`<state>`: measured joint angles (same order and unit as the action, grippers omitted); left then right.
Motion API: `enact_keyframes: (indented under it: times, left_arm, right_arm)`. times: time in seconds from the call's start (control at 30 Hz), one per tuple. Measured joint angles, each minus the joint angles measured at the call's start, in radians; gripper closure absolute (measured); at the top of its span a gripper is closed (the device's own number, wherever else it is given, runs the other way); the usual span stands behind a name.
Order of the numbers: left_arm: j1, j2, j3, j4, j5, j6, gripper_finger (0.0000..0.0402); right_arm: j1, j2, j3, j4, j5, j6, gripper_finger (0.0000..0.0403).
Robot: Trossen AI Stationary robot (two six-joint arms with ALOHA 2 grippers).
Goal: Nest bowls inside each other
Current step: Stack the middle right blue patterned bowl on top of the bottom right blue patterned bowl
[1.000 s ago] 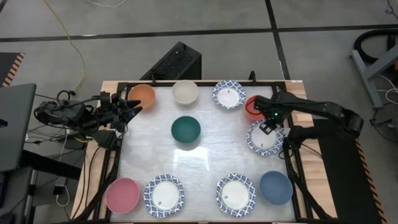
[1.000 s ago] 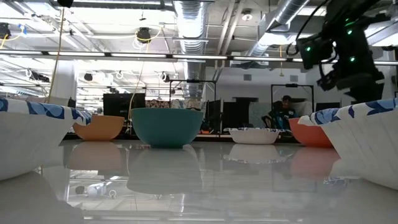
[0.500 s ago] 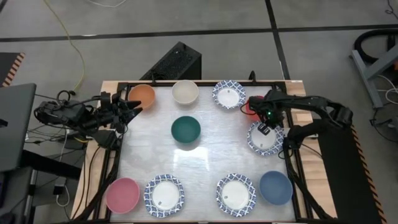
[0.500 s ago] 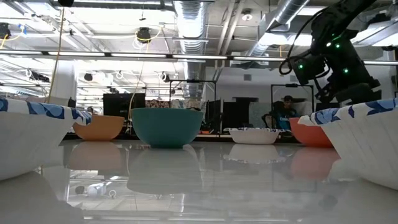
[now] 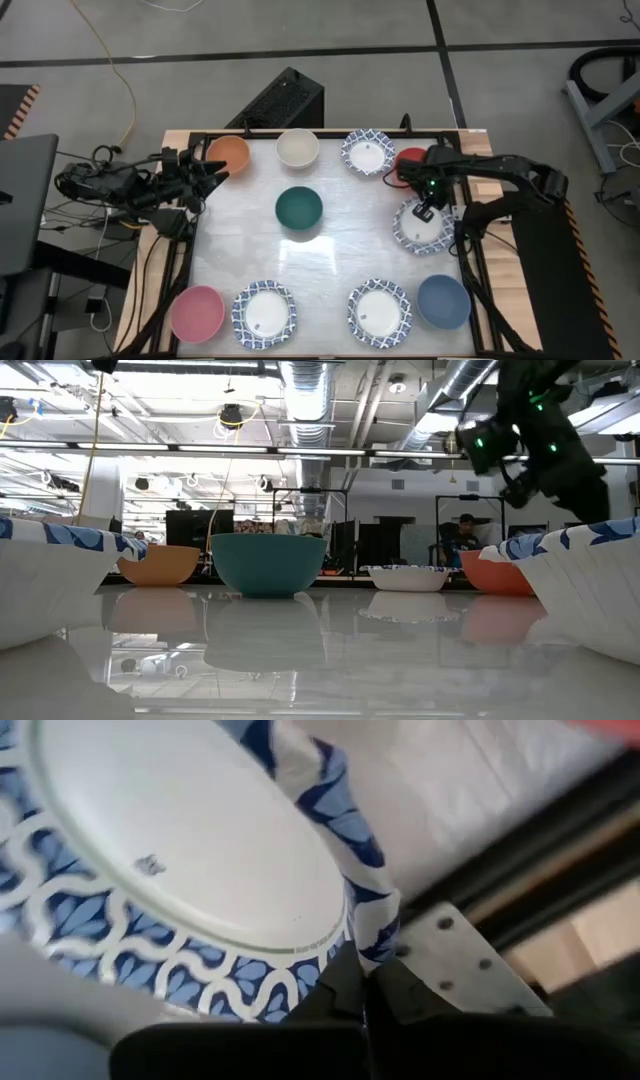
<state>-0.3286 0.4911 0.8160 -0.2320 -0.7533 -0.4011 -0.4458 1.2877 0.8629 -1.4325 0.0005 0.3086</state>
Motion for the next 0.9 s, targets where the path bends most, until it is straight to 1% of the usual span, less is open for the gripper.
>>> enact_keyframes:
  times: [0.23,0.4,0.53,0.63,0.73,0.9]
  left_arm:
    - [0.000,0.000,0.000,-0.006,-0.080,0.000,0.0201]
    - [0.000,0.000,0.000,-0.006,-0.085,-0.004,0.0201]
    - [0.000,0.000,0.000,-0.005,-0.085,-0.035,0.0201]
    - [0.000,0.000,0.000,-0.005,-0.084,-0.056,0.0201]
    - [0.000,0.004,0.000,-0.006,-0.066,-0.077,0.0201]
    - [0.000,0.029,0.000,-0.022,0.000,-0.091,0.0201]
  right_arm:
    - [0.102,0.000,0.176,0.002,-0.053,0.063,0.0396]
    - [0.185,0.000,0.327,0.043,-0.062,0.136,0.0396]
    - [0.258,0.000,0.425,0.116,-0.094,0.155,0.0396]
    - [0.316,0.000,0.467,0.180,-0.126,0.189,0.0396]
    - [0.384,0.000,0.476,0.239,-0.167,0.215,0.0396]
    - [0.535,0.027,0.475,0.235,-0.196,0.312,0.0396]
